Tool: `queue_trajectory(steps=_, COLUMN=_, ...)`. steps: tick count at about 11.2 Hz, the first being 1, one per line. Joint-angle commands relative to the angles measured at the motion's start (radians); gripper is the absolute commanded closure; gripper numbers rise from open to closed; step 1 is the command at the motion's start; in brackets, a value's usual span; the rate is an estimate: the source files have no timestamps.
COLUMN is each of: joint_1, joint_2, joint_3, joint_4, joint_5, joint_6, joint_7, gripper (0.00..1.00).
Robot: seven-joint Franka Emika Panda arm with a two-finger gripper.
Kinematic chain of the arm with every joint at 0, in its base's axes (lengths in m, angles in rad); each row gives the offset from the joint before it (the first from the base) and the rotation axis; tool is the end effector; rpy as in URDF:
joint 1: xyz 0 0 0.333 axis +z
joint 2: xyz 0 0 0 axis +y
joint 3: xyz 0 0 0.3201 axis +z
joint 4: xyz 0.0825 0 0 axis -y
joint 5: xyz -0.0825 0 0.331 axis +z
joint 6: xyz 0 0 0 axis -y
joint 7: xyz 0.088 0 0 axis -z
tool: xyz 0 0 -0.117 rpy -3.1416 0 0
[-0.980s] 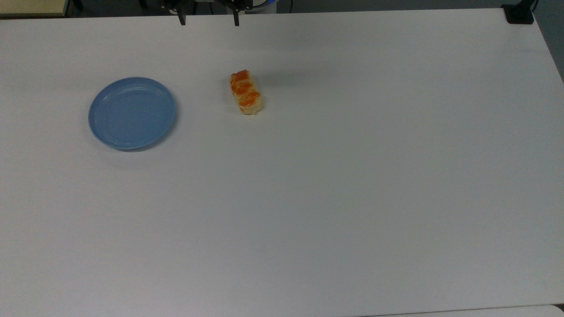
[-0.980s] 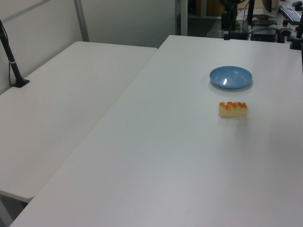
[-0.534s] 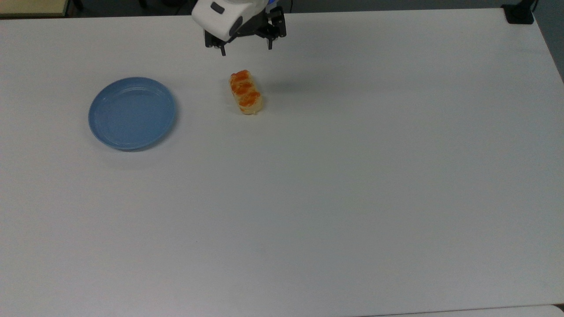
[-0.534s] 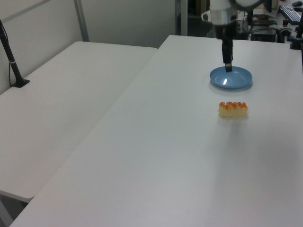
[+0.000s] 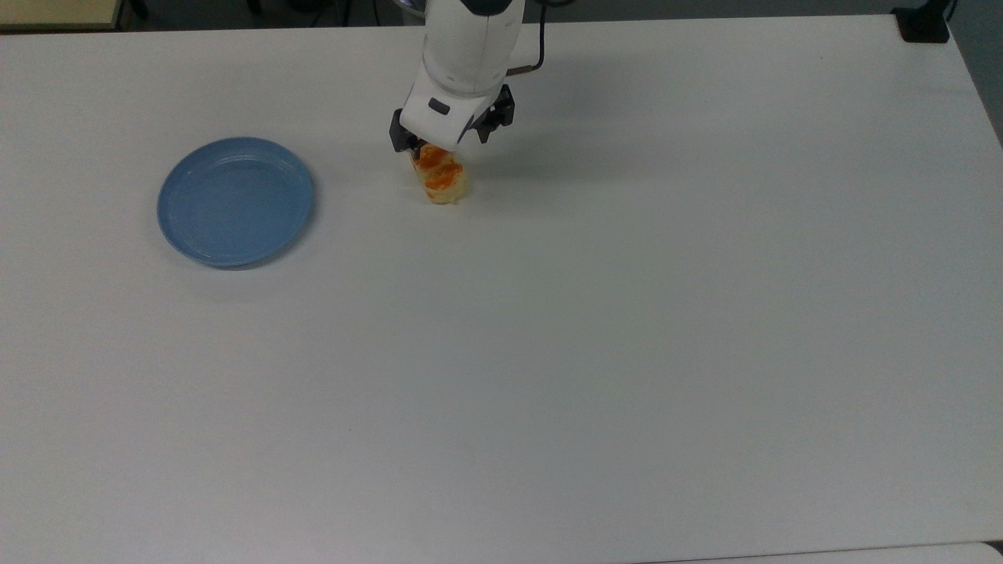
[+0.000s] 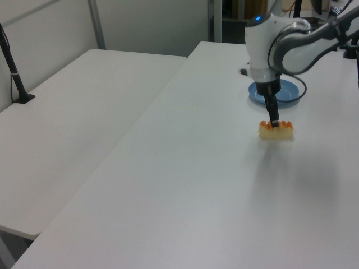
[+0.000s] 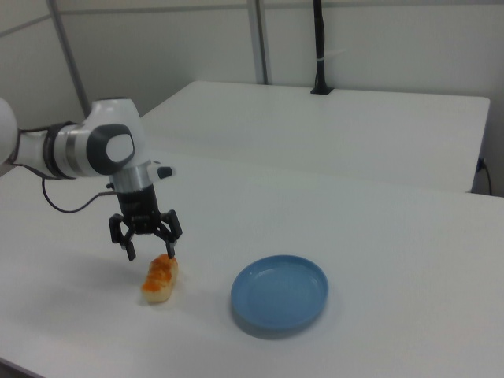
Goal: Put the bread onto the plate
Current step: 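Lower the gripper over the bread roll and close on it, then lift the bread roll and carry it over the blue plate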
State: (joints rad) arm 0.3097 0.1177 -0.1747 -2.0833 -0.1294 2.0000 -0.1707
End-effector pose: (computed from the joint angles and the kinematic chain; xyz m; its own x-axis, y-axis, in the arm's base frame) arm 0.4951 0.0598 0.3821 0.9128 0.3440 -0.2200 0.3699 -0.9248 0.0885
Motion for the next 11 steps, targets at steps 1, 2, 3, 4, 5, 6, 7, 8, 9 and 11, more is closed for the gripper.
queue_trajectory(steps=1, joint_1=0.017, joint_2=0.055, joint_3=-0.031, joint_4=-0.017, joint_5=-0.027, joint_6=0.060, joint_7=-0.044, gripper=0.04)
queue_trajectory(steps=2, joint_1=0.017, joint_2=0.060, joint_3=-0.031, joint_4=-0.023, joint_5=-0.041, joint_6=0.063, joint_7=-0.044, gripper=0.10)
queue_trajectory(steps=3, joint_1=0.019, joint_2=0.060, joint_3=-0.031, joint_4=-0.041, joint_5=-0.047, joint_6=0.077, joint_7=-0.044, gripper=0.19)
queue_trajectory(steps=4, joint_1=0.022, joint_2=0.060, joint_3=-0.031, joint_4=-0.053, joint_5=-0.047, joint_6=0.097, joint_7=-0.043, gripper=0.32)
queue_trajectory(steps=5, joint_1=0.020, joint_2=0.059, joint_3=-0.031, joint_4=-0.052, joint_5=-0.047, joint_6=0.097, joint_7=-0.043, gripper=0.48)
queue_trajectory(steps=6, joint_1=0.019, joint_2=0.050, joint_3=-0.031, joint_4=-0.047, joint_5=-0.045, joint_6=0.085, joint_7=-0.043, gripper=0.54)
queue_trajectory(steps=7, joint_1=0.017, joint_2=0.028, joint_3=-0.032, joint_4=-0.041, joint_5=-0.038, joint_6=0.074, joint_7=-0.041, gripper=0.54)
queue_trajectory(steps=8, joint_1=0.009, joint_2=0.011, joint_3=-0.039, joint_4=0.003, joint_5=-0.033, joint_6=0.003, joint_7=-0.046, gripper=0.54)
queue_trajectory(steps=9, joint_1=0.000, joint_2=0.007, joint_3=-0.064, joint_4=0.075, joint_5=-0.029, joint_6=-0.085, joint_7=-0.085, gripper=0.54)
queue_trajectory(steps=11, joint_1=-0.049, joint_2=0.016, joint_3=-0.135, joint_4=0.230, joint_5=0.019, joint_6=-0.187, joint_7=-0.206, gripper=0.54)
